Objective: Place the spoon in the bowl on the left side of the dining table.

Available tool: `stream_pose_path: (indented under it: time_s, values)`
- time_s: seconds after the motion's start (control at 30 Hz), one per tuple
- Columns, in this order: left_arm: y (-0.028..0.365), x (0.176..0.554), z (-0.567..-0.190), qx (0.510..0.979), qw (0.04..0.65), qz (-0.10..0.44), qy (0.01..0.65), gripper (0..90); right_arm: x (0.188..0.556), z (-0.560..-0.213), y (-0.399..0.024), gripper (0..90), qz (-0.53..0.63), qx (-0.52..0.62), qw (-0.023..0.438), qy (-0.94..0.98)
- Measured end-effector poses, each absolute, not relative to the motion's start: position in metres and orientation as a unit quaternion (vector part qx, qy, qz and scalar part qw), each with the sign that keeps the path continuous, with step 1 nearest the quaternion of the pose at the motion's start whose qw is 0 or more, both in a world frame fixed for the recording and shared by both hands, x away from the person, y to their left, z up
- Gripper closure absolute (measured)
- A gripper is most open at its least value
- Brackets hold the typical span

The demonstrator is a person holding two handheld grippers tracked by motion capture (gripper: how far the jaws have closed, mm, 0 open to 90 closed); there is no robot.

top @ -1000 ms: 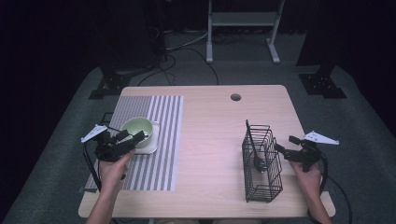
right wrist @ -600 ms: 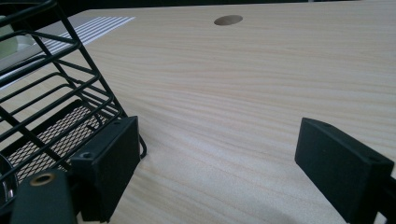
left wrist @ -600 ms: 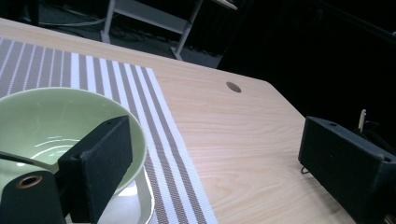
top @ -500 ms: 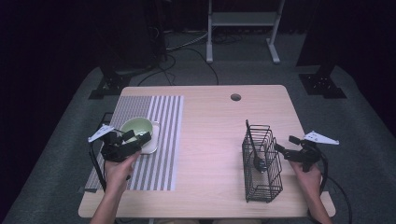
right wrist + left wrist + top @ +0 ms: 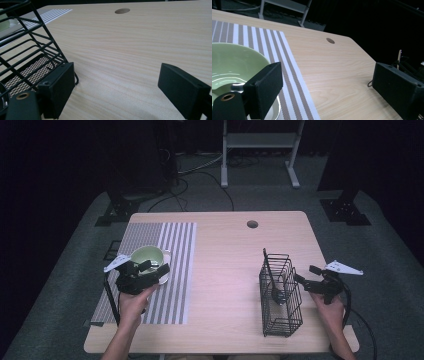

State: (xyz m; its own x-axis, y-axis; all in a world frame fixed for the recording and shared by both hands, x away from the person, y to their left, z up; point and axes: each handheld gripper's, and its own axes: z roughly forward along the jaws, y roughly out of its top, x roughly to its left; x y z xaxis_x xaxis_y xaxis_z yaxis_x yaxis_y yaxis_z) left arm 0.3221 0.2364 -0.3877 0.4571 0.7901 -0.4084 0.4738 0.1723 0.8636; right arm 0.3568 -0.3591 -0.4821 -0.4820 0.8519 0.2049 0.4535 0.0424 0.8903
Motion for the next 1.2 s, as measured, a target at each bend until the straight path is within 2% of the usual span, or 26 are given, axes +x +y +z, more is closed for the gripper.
stream_pose_path:
  time_s: [1.2]
  values:
    - [0.181,0.318,-0.399,0.675,0.569,0.101,0.459,9.1,0.357,-0.482,-0.359,13.0,0.508,0.469,0.196,0.695]
